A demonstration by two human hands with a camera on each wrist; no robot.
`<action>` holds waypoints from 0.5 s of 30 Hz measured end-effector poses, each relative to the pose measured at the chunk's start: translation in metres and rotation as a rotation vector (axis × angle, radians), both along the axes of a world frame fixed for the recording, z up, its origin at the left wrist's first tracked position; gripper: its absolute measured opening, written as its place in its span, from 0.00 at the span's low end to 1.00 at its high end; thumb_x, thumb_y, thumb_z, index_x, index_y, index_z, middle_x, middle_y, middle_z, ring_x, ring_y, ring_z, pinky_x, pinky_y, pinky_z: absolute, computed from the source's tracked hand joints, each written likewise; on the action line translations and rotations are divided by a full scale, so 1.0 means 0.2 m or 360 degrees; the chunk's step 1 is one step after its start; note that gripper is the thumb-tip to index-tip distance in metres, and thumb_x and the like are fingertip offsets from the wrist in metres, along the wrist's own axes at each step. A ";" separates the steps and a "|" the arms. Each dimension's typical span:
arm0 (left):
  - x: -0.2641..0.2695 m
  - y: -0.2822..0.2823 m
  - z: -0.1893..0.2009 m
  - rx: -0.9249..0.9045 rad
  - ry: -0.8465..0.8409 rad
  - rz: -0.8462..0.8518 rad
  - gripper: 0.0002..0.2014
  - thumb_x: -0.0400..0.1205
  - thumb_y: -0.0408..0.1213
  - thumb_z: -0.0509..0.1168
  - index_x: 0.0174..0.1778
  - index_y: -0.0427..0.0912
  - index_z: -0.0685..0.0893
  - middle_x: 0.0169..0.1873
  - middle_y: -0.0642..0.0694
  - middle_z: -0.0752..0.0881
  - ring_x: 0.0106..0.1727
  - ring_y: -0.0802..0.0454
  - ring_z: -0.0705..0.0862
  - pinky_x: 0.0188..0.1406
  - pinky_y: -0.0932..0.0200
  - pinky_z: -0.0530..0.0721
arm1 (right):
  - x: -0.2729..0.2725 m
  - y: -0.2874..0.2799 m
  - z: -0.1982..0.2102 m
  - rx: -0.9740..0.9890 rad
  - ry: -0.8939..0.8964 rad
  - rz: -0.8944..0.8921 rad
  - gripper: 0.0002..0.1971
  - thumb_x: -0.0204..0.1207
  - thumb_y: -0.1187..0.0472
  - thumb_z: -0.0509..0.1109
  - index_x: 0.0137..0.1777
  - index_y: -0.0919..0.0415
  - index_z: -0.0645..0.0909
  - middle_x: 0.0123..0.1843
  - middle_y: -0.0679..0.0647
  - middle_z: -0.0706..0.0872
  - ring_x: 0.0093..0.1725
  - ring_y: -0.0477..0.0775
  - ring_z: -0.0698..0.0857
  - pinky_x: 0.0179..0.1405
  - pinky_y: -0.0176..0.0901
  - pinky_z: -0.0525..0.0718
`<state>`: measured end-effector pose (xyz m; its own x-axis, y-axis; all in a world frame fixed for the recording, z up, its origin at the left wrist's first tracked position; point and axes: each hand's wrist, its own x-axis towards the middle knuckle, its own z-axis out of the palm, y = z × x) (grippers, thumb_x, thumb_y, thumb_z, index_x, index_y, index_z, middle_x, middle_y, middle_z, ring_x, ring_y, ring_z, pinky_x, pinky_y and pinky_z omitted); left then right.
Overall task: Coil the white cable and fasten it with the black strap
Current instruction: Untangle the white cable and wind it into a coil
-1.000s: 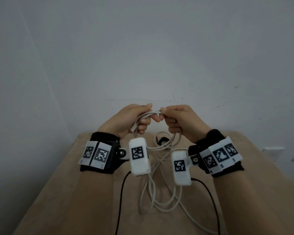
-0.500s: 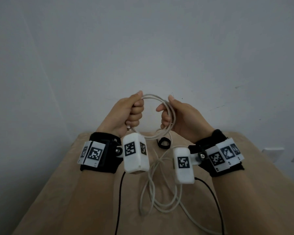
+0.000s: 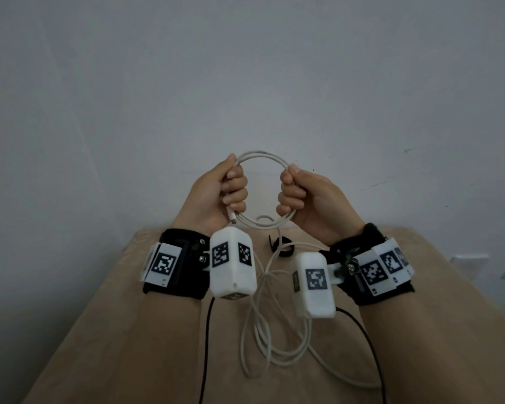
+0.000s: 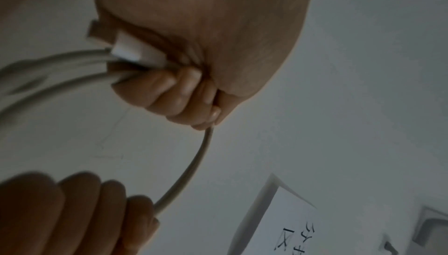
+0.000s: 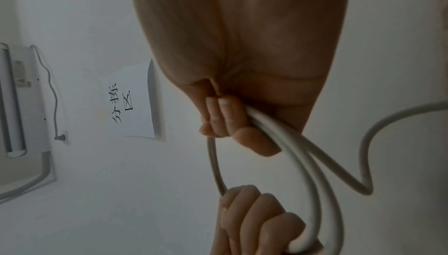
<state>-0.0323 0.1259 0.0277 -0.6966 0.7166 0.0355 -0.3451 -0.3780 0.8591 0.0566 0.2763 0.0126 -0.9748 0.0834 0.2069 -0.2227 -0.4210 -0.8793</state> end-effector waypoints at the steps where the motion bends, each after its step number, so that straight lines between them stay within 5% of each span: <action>1: 0.00 -0.01 0.00 -0.0047 0.0018 -0.0010 0.23 0.87 0.47 0.52 0.25 0.46 0.67 0.14 0.55 0.62 0.13 0.61 0.60 0.12 0.69 0.62 | 0.00 0.00 0.00 0.0010 -0.0017 -0.0010 0.16 0.87 0.56 0.53 0.37 0.59 0.72 0.24 0.45 0.62 0.22 0.43 0.63 0.27 0.35 0.72; 12: 0.01 -0.01 -0.03 -0.0603 0.0543 -0.0023 0.26 0.84 0.59 0.54 0.31 0.42 0.78 0.14 0.56 0.61 0.14 0.60 0.58 0.17 0.67 0.67 | 0.00 0.01 -0.01 0.0327 -0.0244 0.0008 0.18 0.86 0.58 0.53 0.33 0.58 0.70 0.21 0.44 0.59 0.19 0.41 0.57 0.19 0.33 0.59; 15: 0.03 -0.02 -0.03 -0.0765 0.0742 -0.0018 0.27 0.83 0.60 0.54 0.31 0.41 0.81 0.17 0.54 0.60 0.17 0.58 0.56 0.18 0.65 0.59 | 0.01 0.01 -0.01 0.0531 -0.0301 -0.0017 0.18 0.86 0.57 0.55 0.33 0.58 0.71 0.21 0.44 0.59 0.21 0.43 0.57 0.20 0.33 0.58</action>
